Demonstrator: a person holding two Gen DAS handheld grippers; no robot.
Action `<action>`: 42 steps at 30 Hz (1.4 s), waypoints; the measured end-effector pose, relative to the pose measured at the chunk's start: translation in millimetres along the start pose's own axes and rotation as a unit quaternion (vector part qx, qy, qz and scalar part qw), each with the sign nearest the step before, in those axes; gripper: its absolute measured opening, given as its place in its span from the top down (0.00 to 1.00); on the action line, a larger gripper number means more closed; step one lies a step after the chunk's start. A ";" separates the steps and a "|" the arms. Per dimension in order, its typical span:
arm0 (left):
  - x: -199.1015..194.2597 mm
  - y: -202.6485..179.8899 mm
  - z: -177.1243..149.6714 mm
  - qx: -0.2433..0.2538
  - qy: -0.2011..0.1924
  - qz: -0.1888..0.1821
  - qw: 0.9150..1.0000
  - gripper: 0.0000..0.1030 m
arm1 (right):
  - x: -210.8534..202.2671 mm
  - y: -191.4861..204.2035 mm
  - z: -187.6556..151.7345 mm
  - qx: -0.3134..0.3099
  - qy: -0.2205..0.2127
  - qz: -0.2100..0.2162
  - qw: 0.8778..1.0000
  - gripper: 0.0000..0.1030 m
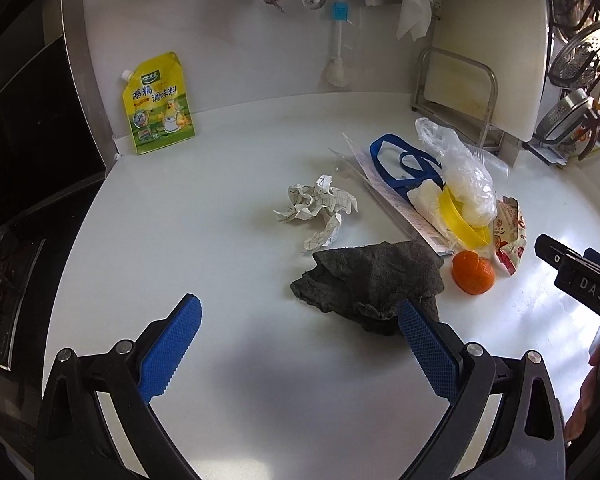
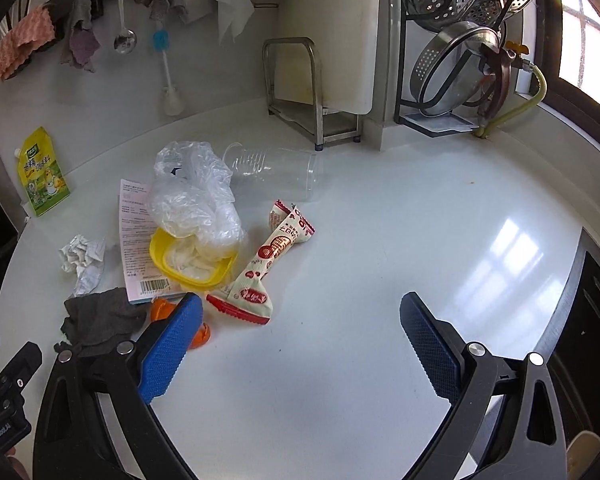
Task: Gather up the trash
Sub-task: 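Reach the left tool to the grey cloth while the right tool grasps the snack wrapper, then close the left tool on the grey cloth and lift it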
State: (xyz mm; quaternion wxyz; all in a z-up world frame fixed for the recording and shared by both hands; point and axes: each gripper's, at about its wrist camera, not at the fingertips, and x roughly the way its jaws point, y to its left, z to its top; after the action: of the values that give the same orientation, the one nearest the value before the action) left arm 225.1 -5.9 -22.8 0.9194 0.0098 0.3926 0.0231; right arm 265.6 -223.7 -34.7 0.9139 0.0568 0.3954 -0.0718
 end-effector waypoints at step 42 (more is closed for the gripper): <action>28.2 -45.2 2.6 0.007 0.030 -0.027 0.999 0.06 | 15.7 -37.0 -11.7 0.021 0.025 0.013 0.999 0.70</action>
State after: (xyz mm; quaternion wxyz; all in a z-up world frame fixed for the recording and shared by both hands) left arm 248.0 -49.6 -42.9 0.9072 0.0048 0.4206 -0.0036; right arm 261.3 -259.6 -55.9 0.9033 0.0824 0.4156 -0.0671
